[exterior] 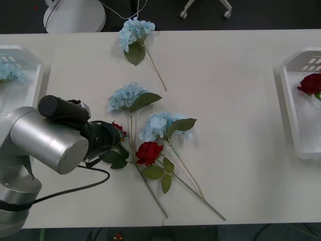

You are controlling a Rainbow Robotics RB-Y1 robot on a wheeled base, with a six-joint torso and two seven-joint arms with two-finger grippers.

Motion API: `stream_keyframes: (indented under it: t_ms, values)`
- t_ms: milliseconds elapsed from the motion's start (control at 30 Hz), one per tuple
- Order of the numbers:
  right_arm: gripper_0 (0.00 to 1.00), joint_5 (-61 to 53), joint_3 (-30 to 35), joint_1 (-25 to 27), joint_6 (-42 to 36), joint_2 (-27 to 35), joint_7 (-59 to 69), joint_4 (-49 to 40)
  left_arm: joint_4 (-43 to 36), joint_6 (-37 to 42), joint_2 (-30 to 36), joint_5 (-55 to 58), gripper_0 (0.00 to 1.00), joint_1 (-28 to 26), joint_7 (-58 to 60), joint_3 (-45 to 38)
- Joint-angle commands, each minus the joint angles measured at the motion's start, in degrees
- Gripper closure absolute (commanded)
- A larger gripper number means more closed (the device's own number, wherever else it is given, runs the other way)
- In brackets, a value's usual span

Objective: Put the red flowers into the right box and the blue flowers into the left box

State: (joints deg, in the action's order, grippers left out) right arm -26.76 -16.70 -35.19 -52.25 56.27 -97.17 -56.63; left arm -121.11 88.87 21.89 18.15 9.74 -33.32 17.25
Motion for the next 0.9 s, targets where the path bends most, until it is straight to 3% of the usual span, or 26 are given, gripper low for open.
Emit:
stream_keyframes:
  t_ms: [33, 400, 500, 733, 767, 833, 867, 900]
  values:
    - [0.25, -5.8, 6.9, -2.0, 0.0, -0.2, 1.5, -0.1, 7.7, -6.1, -0.9, -2.8, 0.0, 2.4, 6.0, 4.6]
    - [0.07, -22.6, 8.2, -3.0, -15.3, 1.9, 1.9, -14.5, 19.5, -10.9, -3.1, -4.9, 0.0, 7.0, 7.2, 6.4]
    - [0.01, -27.0, 5.5, -3.0, -19.2, 1.9, 2.2, -20.1, 21.7, -10.8, -3.4, -4.7, 0.0, 9.2, 7.5, 6.4]
    - [0.0, -30.6, -3.6, -3.0, -22.5, 1.9, 6.3, -32.8, 27.4, -11.2, -4.7, -5.0, 0.0, 13.2, 7.7, 6.4]
    - [0.0, -30.8, -5.4, -3.0, -22.6, 1.9, 7.7, -35.1, 28.1, -11.5, -4.7, -5.1, 0.05, 13.5, 7.5, 6.4]
    - [0.0, -31.1, -8.1, -2.7, -22.7, 1.9, 10.8, -38.8, 29.1, -12.4, -4.7, -5.1, 0.29, 13.8, 7.4, 6.5]
    - [0.0, -31.2, -9.7, -2.5, -22.9, 1.8, 12.8, -40.6, 29.4, -12.9, -4.7, -5.1, 0.54, 13.8, 7.3, 6.5]
    - [0.0, -31.2, -10.7, -2.5, -23.0, 1.7, 14.6, -42.0, 29.4, -13.3, -4.7, -5.1, 0.71, 13.8, 7.3, 6.5]
